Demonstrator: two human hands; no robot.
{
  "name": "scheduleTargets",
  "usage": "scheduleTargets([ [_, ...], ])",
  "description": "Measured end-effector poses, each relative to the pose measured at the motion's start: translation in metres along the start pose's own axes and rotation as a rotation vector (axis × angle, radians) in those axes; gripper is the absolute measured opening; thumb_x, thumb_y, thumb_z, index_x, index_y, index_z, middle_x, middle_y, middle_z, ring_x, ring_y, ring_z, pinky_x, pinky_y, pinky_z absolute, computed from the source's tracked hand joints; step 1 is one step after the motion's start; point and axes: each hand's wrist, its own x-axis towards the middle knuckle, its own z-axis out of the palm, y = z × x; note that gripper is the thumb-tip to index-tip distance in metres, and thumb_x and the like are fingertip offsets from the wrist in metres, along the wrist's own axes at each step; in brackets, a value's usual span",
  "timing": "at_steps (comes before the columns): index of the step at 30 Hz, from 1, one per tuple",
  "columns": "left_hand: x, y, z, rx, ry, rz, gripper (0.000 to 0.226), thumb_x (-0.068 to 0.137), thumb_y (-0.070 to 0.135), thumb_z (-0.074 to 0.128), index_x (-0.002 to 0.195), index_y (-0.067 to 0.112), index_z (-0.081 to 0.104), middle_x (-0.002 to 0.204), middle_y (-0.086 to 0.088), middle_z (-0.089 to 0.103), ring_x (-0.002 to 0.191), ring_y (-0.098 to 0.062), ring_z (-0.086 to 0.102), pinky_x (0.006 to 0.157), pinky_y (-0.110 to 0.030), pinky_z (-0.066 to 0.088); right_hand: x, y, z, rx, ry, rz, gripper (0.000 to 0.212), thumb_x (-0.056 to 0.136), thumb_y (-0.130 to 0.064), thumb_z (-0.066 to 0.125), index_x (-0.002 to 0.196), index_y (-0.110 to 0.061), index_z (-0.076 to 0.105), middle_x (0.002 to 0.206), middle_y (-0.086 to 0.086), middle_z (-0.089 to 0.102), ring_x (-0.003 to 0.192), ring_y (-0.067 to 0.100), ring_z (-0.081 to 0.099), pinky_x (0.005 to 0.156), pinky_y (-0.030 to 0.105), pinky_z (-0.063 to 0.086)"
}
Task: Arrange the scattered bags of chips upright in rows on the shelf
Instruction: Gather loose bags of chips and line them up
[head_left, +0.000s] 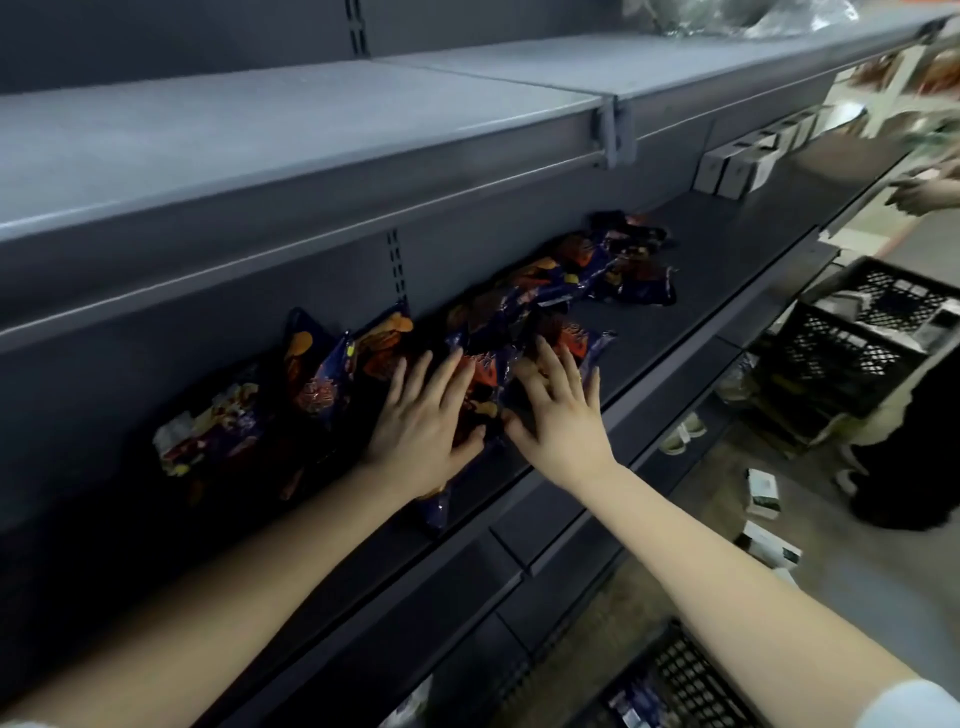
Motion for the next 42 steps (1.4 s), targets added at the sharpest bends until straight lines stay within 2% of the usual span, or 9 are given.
scheduleTargets([
  [6, 0.015, 0.013, 0.026, -0.104, -0.083, -0.115, 0.083, 0.088, 0.060, 0.035, 0.150, 0.017, 0.002, 0.159, -0.005, -0.005, 0.143, -0.035, 0.008, 0.115, -0.048, 0.003, 0.016, 0.013, 0.005, 0.012, -0.049, -0.011, 0.065, 0.092, -0.045, 0.046, 0.150, -0.026, 0.021, 0.158, 0.004, 0.014, 0.146, 0.029, 0.002, 0.116, 0.053, -0.002],
  [13, 0.007, 0.016, 0.041, -0.055, -0.185, -0.114, 0.082, 0.086, 0.062, 0.029, 0.150, 0.016, 0.006, 0.157, -0.005, -0.014, 0.142, -0.035, 0.012, 0.115, -0.050, 0.010, 0.026, 0.011, 0.027, 0.041, -0.112, -0.035, 0.066, 0.092, -0.042, 0.050, 0.149, -0.025, 0.022, 0.157, 0.009, 0.017, 0.144, 0.027, 0.015, 0.117, 0.054, 0.003],
  [16, 0.009, 0.016, 0.042, -0.049, -0.188, -0.110, 0.084, 0.084, 0.063, 0.024, 0.150, 0.014, 0.008, 0.158, -0.007, -0.012, 0.142, -0.036, 0.011, 0.116, -0.050, 0.011, 0.027, 0.010, 0.031, 0.018, -0.099, -0.040, 0.068, 0.091, -0.041, 0.053, 0.149, -0.026, 0.022, 0.154, 0.013, 0.021, 0.142, 0.030, 0.019, 0.116, 0.054, 0.004],
  [18, 0.008, 0.016, 0.042, -0.033, -0.194, -0.102, 0.084, 0.083, 0.063, 0.020, 0.150, 0.013, 0.008, 0.158, -0.008, -0.010, 0.143, -0.035, 0.010, 0.116, -0.050, 0.011, 0.027, 0.010, 0.031, -0.005, -0.095, -0.059, 0.068, 0.091, -0.041, 0.052, 0.150, -0.027, 0.021, 0.153, 0.015, 0.021, 0.143, 0.032, 0.015, 0.115, 0.055, 0.003],
  [23, 0.008, 0.017, 0.039, 0.000, -0.228, -0.092, 0.082, 0.085, 0.063, 0.021, 0.150, 0.013, 0.010, 0.158, -0.011, -0.003, 0.143, -0.034, 0.011, 0.116, -0.048, 0.009, 0.034, 0.001, 0.034, -0.029, -0.092, -0.124, 0.067, 0.090, -0.040, 0.047, 0.148, -0.013, 0.025, 0.159, 0.009, 0.006, 0.147, 0.027, 0.000, 0.116, 0.050, -0.004],
  [26, 0.009, 0.017, 0.040, 0.009, -0.245, -0.088, 0.081, 0.087, 0.062, 0.028, 0.149, 0.012, 0.011, 0.158, -0.011, 0.002, 0.143, -0.033, 0.010, 0.116, -0.047, 0.008, 0.033, -0.005, 0.041, -0.013, -0.128, -0.113, 0.069, 0.094, -0.044, 0.036, 0.151, -0.014, 0.012, 0.159, 0.008, 0.006, 0.147, 0.023, -0.002, 0.116, 0.044, -0.009],
  [29, 0.011, 0.018, 0.040, 0.004, -0.245, -0.073, 0.080, 0.087, 0.063, 0.031, 0.149, 0.015, 0.011, 0.158, -0.009, 0.000, 0.143, -0.034, 0.007, 0.115, -0.048, 0.008, 0.027, -0.002, 0.048, -0.031, -0.163, -0.077, 0.068, 0.097, -0.044, 0.032, 0.151, -0.019, -0.001, 0.160, 0.008, 0.001, 0.147, 0.023, -0.006, 0.117, 0.044, -0.009],
  [36, 0.016, 0.021, 0.043, -0.009, -0.252, -0.070, 0.084, 0.087, 0.064, 0.032, 0.150, 0.018, 0.002, 0.158, -0.007, -0.007, 0.143, -0.034, 0.003, 0.114, -0.050, 0.011, 0.028, 0.004, 0.055, -0.103, -0.221, -0.041, 0.066, 0.098, -0.043, 0.027, 0.151, -0.017, -0.002, 0.159, 0.009, 0.004, 0.147, 0.022, -0.003, 0.116, 0.042, -0.011],
  [42, 0.022, 0.019, 0.046, -0.025, -0.252, -0.068, 0.086, 0.085, 0.067, 0.033, 0.150, 0.020, 0.003, 0.159, -0.005, -0.006, 0.143, -0.034, 0.002, 0.112, -0.050, 0.013, 0.031, 0.005, 0.054, -0.110, -0.260, -0.019, 0.064, 0.099, -0.041, 0.027, 0.151, -0.016, 0.000, 0.159, 0.010, 0.007, 0.147, 0.024, 0.000, 0.117, 0.041, -0.008],
])
